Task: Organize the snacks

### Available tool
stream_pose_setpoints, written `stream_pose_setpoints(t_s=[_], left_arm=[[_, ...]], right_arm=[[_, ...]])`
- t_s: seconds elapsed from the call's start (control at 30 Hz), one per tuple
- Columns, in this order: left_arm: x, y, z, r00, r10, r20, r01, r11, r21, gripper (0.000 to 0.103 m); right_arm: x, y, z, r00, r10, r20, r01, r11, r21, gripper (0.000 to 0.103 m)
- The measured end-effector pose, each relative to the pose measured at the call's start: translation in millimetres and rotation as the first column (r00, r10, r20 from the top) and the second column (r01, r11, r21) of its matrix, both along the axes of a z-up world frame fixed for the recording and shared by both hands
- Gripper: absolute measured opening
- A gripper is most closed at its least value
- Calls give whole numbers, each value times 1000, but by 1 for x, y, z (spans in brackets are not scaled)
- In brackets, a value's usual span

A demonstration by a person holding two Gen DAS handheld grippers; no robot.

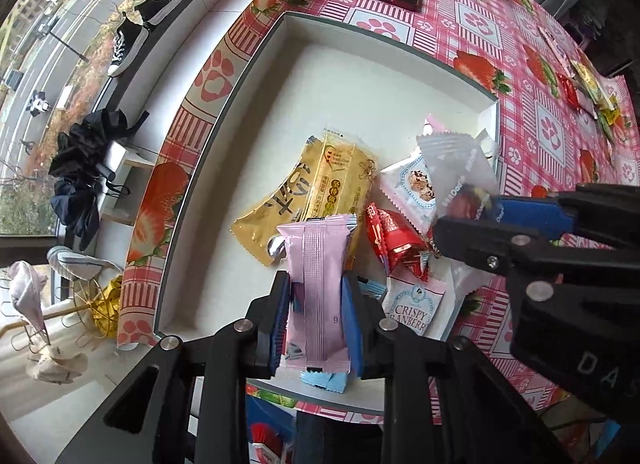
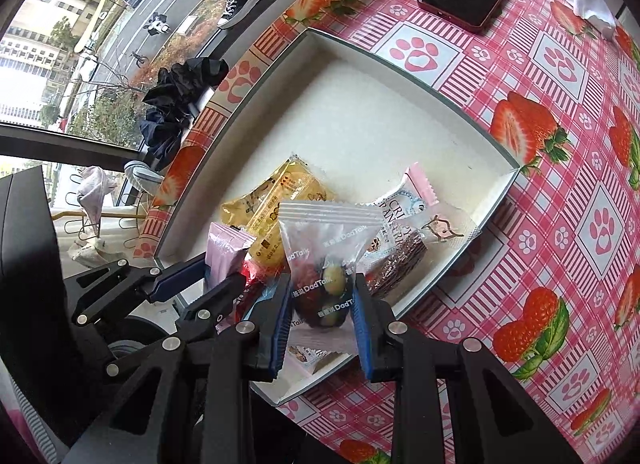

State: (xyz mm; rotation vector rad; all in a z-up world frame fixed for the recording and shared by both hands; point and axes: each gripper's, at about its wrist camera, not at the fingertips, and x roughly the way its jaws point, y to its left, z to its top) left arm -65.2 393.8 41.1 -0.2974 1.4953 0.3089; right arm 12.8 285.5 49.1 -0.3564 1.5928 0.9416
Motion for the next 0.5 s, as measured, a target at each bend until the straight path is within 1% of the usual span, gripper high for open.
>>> stream_pose_setpoints(t_s=[0.03,0.07,0.1,0.17,0.27,0.33,0.37,0.4,0.47,0.5], left_arm=[[-2,1,3,1000,16,15,-16,1000,-8,48],[-3,1,6,999,24,30,-24,1000,-9,69],[-5,1,9,998,28,48,-28,1000,-8,83],[-7,2,12,997,33,64,-33,999,8,84],[-8,5,6,998,55,26,-55,998,30,85],[-11,5,6,998,62,18,-62,997,46,85],[-11,5,8,998,60,16,-61,997,54,85],[-12,5,9,998,55,17,-56,996,68,85],[-11,4,14,999,41,13,-42,992,117,85],[-11,4,15,999,36,2,-36,988,150,85]], right_arm=[[0,0,0,1000,0,-3,0,1000,-4,30],[-2,1,-1,1000,4,-6,-4,1000,-8,30],[-3,1,-2,1000,13,-7,-13,1000,-13,30],[-6,4,-3,999,33,8,-33,999,-26,30],[-5,4,-6,999,30,11,-30,999,-43,30],[-5,5,-5,1000,28,11,-28,998,-57,30],[-5,5,-5,999,32,14,-31,998,-63,33],[-6,4,-3,999,38,16,-36,997,-69,56],[-6,3,3,998,41,45,-38,997,-63,87],[-5,4,7,997,39,68,-35,998,-55,87]])
